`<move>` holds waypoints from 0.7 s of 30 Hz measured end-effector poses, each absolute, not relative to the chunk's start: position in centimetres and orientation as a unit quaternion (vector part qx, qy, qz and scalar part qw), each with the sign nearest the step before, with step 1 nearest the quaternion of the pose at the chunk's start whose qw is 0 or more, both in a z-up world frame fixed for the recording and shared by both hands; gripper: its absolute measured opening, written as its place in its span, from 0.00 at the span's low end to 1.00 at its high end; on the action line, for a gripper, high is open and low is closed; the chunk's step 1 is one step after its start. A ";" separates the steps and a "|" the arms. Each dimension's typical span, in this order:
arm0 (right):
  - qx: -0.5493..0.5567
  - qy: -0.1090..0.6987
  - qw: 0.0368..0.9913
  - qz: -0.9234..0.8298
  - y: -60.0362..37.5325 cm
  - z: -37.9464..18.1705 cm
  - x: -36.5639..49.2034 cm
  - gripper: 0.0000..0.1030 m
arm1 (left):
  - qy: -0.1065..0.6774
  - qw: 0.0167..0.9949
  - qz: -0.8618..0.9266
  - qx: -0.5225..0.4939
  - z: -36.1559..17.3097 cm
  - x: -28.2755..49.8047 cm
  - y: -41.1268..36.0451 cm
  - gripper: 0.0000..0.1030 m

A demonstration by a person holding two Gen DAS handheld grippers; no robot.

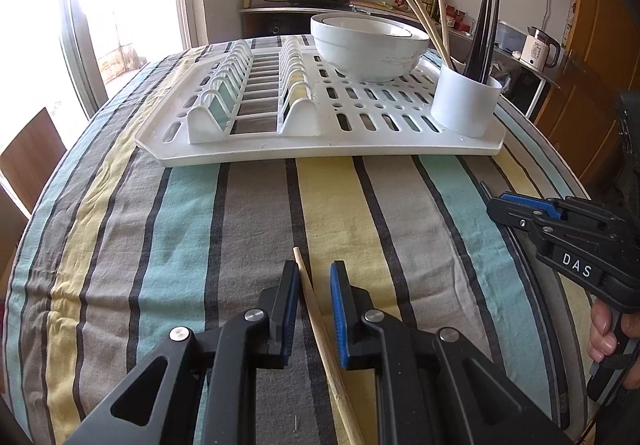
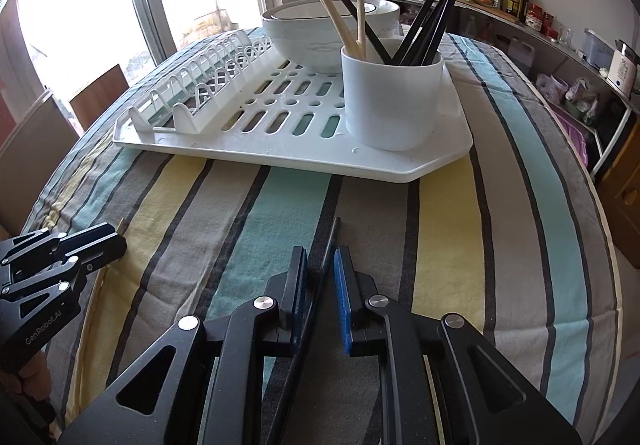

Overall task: Organize utensils
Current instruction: 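Close the left tool on a wooden chopstick while the right tool grasps a black chopstick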

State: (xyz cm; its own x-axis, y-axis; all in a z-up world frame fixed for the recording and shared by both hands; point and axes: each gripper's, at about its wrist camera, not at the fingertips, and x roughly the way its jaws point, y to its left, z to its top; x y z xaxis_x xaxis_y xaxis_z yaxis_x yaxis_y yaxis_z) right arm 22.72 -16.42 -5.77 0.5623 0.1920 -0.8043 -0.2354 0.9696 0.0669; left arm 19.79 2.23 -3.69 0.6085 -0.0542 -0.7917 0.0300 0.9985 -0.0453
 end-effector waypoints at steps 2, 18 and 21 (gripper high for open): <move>-0.032 0.455 0.882 0.118 -16.2 -5.8 22.8 0.14 | 0.442 0.897 -0.022 -0.007 -3.7 19.8 2.0 0.15; -0.027 0.465 0.875 0.132 -16.5 -5.2 23.8 0.06 | 0.449 0.893 -0.033 0.014 -3.7 20.9 1.3 0.05; -0.020 0.455 0.880 0.139 -16.6 -4.4 23.5 0.06 | 0.453 0.890 -0.042 0.001 -3.5 21.1 1.4 0.04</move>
